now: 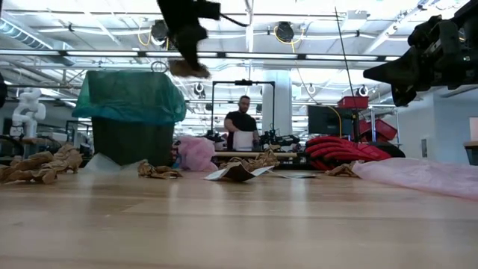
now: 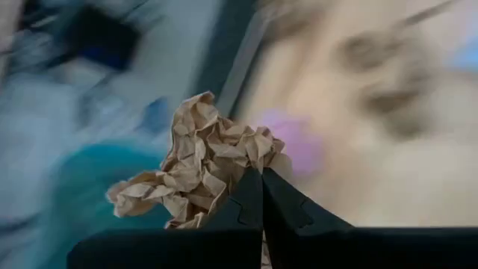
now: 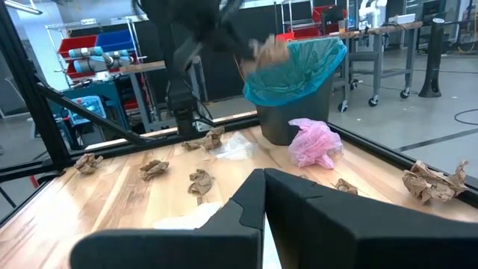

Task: Place trash/remove bag and relplace
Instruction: Put the brown napkin into the trash bin

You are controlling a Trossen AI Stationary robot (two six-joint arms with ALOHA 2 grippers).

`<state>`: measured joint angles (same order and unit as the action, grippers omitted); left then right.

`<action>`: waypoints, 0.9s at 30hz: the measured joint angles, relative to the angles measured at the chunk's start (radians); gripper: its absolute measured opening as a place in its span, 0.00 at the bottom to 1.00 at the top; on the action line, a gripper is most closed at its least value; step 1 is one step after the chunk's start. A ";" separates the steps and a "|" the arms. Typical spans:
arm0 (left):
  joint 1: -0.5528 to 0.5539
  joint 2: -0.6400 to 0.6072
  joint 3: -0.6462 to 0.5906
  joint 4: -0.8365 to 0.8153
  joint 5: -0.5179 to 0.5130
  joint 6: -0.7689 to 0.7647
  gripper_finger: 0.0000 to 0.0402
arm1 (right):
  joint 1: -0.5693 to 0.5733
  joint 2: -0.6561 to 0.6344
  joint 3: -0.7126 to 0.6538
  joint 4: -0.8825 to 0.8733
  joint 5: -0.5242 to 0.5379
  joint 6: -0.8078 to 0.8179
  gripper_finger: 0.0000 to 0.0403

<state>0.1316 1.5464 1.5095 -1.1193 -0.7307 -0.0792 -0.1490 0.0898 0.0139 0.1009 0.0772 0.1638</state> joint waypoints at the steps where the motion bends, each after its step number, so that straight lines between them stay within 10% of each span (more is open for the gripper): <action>1: 0.012 -0.003 0.027 -0.054 -0.039 -0.021 0.00 | 0.000 0.000 0.000 0.000 0.000 0.000 0.00; 16: 0.364 -0.022 0.086 -0.293 -0.140 -0.030 0.02 | 0.000 0.000 0.000 0.000 0.000 0.000 0.00; 27: 0.384 -0.022 0.086 -0.257 -0.148 0.015 0.35 | 0.000 0.000 0.000 0.000 0.000 0.000 0.00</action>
<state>0.5159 1.5246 1.5953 -1.3760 -0.8784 -0.0645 -0.1490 0.0902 0.0139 0.1007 0.0775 0.1638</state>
